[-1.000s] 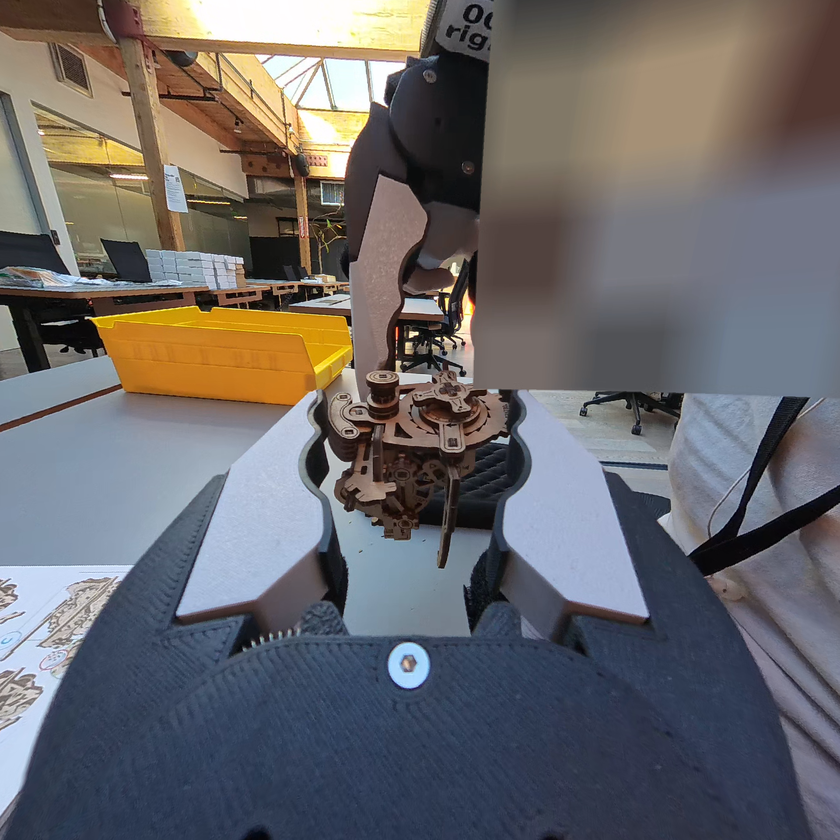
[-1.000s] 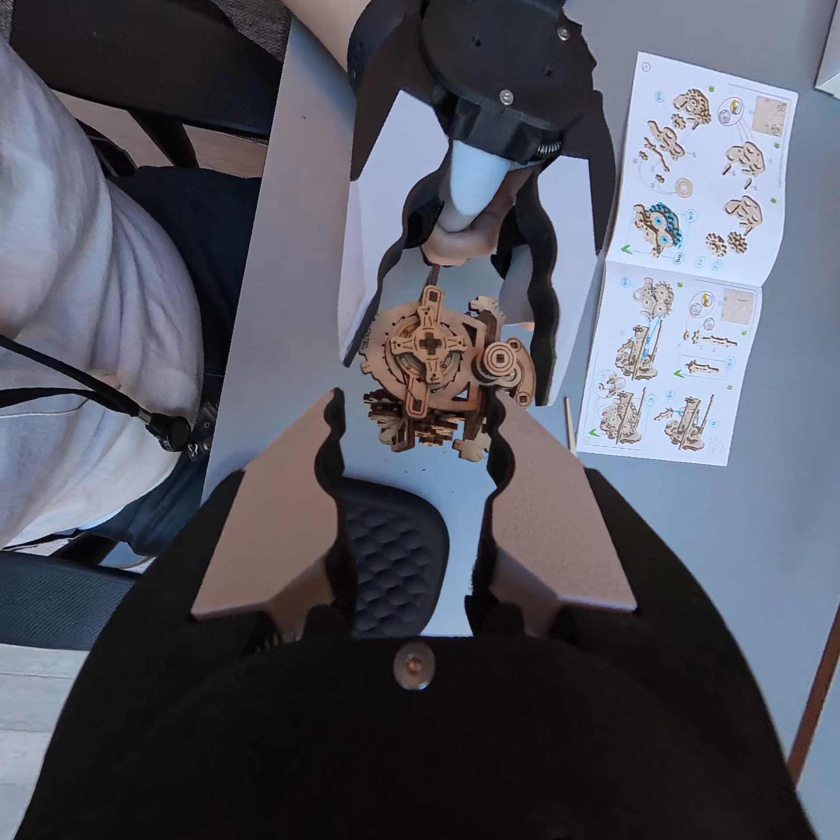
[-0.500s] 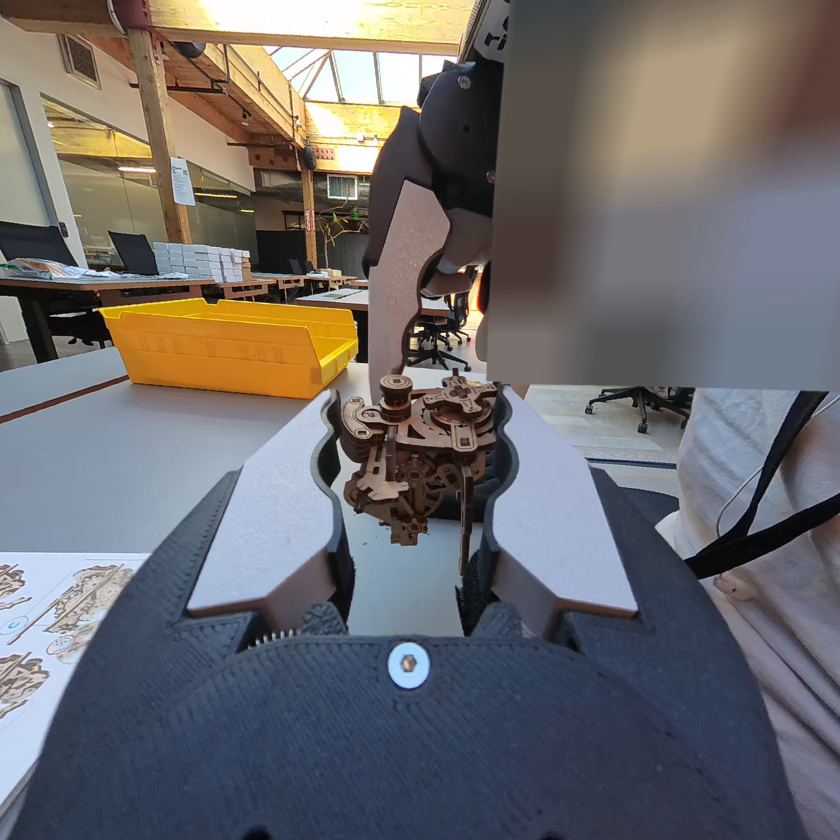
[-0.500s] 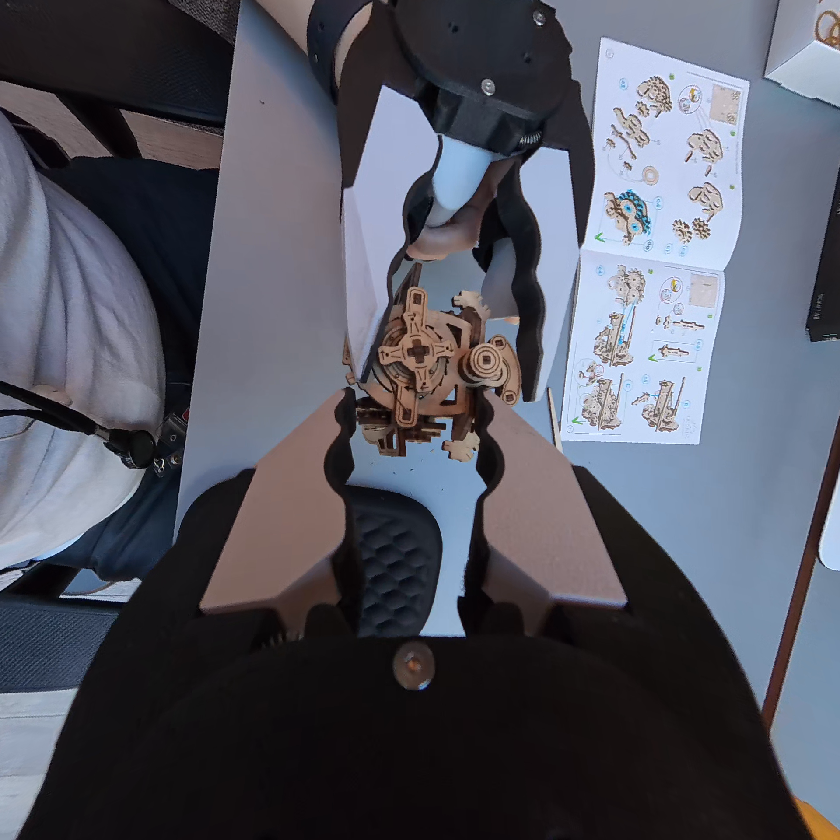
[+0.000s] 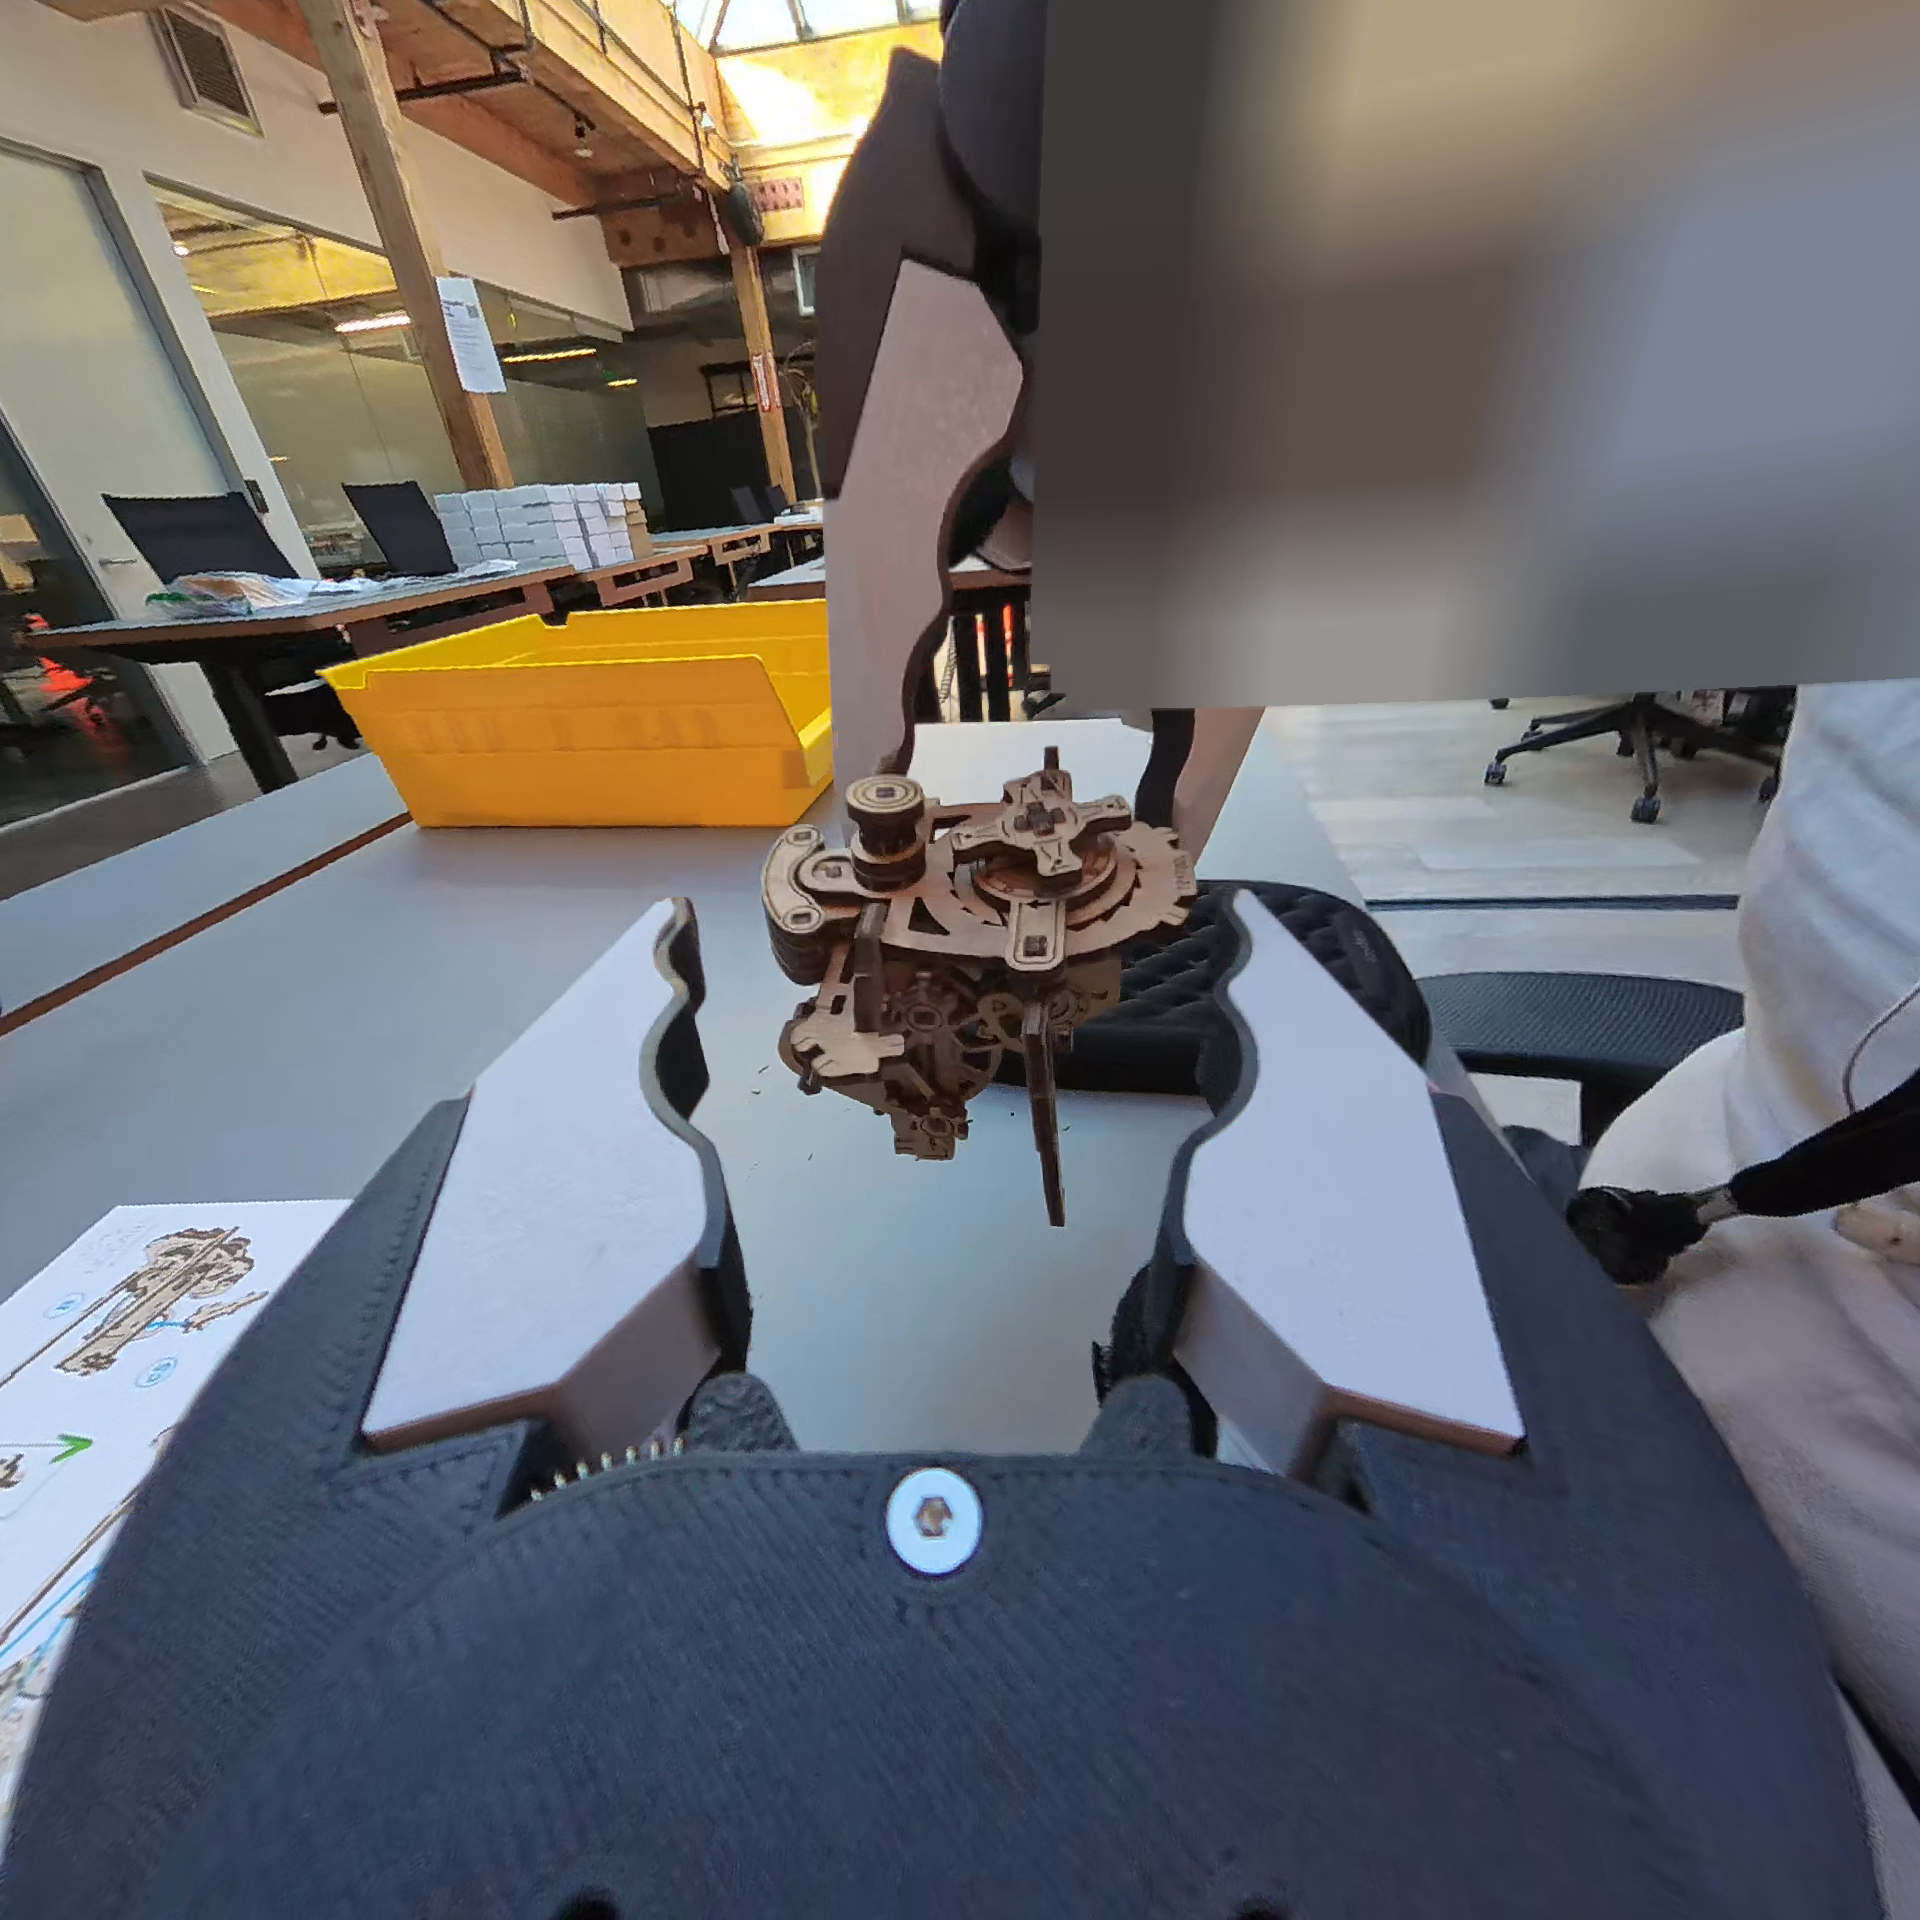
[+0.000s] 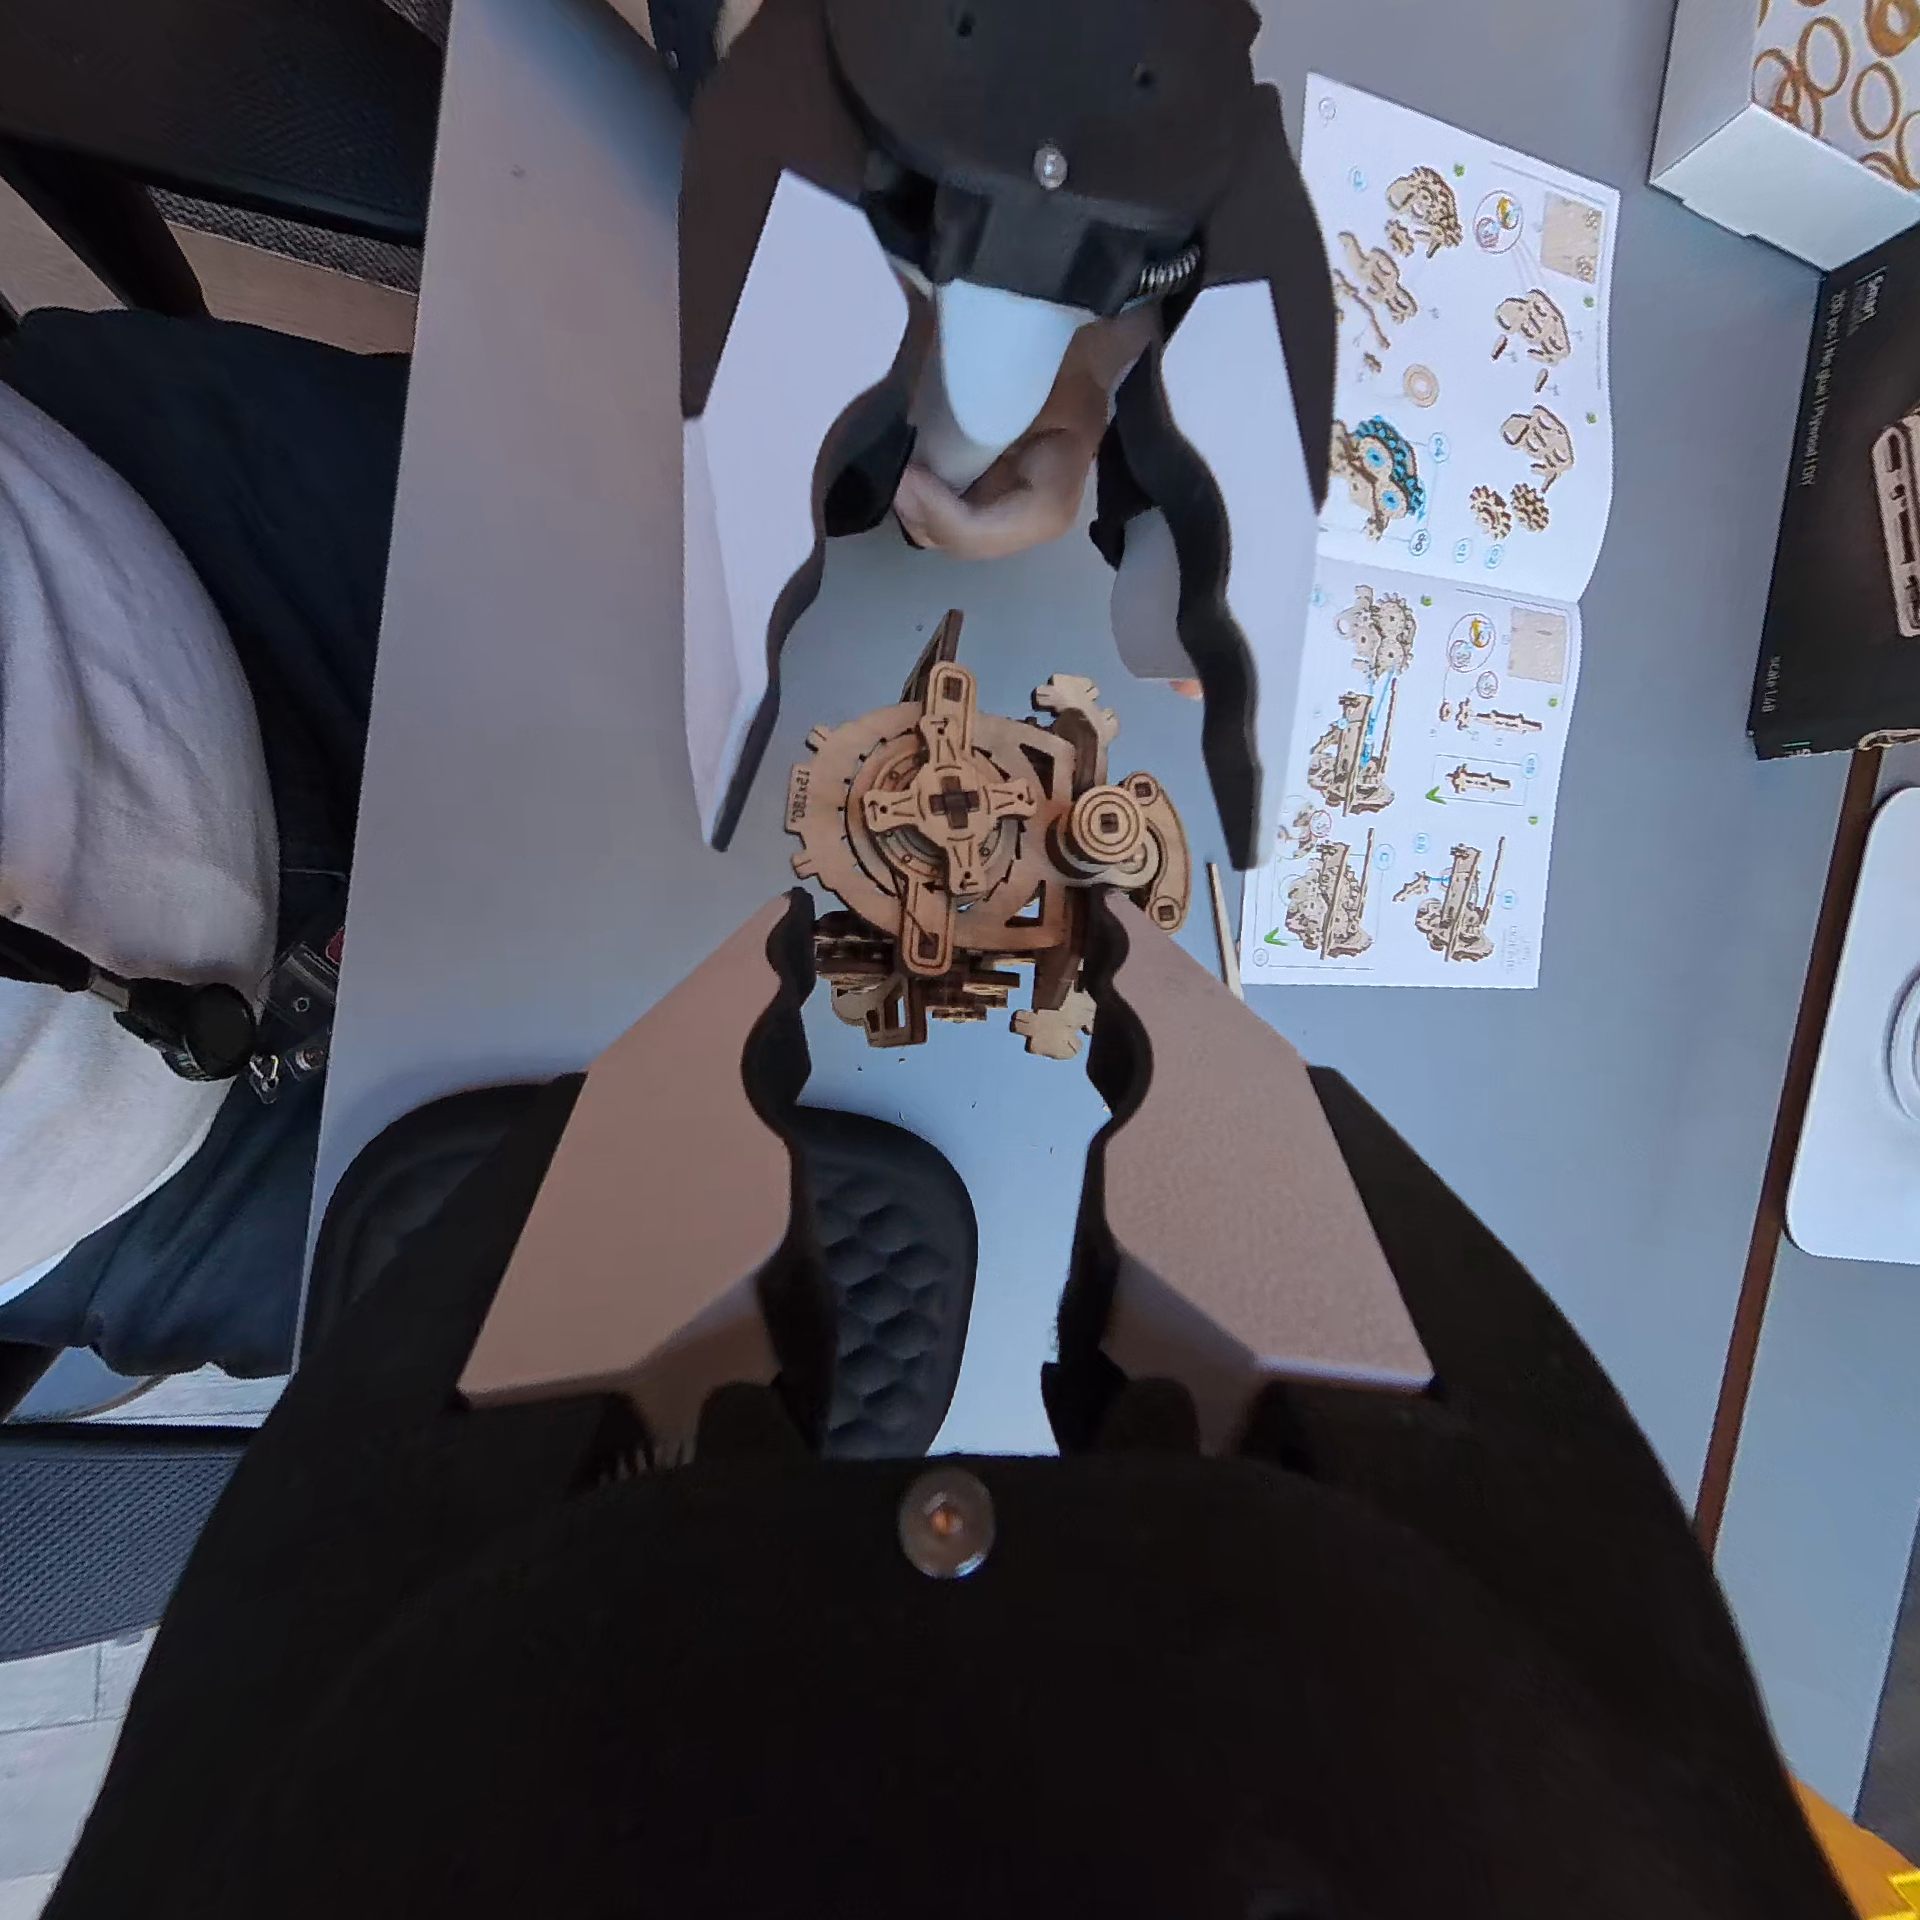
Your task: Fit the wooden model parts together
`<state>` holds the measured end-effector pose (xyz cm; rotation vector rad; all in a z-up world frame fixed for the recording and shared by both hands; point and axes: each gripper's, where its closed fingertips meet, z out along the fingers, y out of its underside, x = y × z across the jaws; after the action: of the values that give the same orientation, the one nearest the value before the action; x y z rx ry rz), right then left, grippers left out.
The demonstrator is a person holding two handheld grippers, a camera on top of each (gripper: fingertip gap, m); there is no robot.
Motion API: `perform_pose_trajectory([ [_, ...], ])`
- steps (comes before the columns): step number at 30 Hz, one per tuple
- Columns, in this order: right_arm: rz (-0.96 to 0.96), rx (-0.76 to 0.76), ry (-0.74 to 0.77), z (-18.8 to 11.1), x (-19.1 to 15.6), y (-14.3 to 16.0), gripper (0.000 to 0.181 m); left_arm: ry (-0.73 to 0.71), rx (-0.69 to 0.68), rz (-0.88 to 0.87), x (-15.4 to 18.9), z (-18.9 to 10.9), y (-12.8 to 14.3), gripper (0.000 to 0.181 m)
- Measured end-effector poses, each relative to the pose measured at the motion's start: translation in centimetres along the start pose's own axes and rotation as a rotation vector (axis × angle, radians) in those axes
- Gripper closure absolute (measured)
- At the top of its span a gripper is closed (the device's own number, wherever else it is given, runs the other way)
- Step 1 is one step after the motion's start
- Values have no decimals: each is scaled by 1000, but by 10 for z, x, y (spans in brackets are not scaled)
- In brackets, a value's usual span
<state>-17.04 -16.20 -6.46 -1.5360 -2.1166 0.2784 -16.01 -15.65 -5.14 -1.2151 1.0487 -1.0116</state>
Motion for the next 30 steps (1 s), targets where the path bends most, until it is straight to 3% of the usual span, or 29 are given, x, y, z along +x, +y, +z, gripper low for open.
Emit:
perform_pose_trajectory([
  [3,-12,-7,8,-2,-1,-2,130,-3,25,17,4,2,-3,102],
  [8,-31,-29,19,-3,1,-2,130,17,21,-51,3,3,-1,94],
  [16,-29,-66,18,-5,3,-8,130,25,67,-68,2,-1,-11,101],
  [25,49,95,47,-21,14,-25,117,75,224,-265,-8,-14,-35,102],
  [30,212,276,38,-32,21,-32,107,124,313,-397,-13,-21,-47,102],
])
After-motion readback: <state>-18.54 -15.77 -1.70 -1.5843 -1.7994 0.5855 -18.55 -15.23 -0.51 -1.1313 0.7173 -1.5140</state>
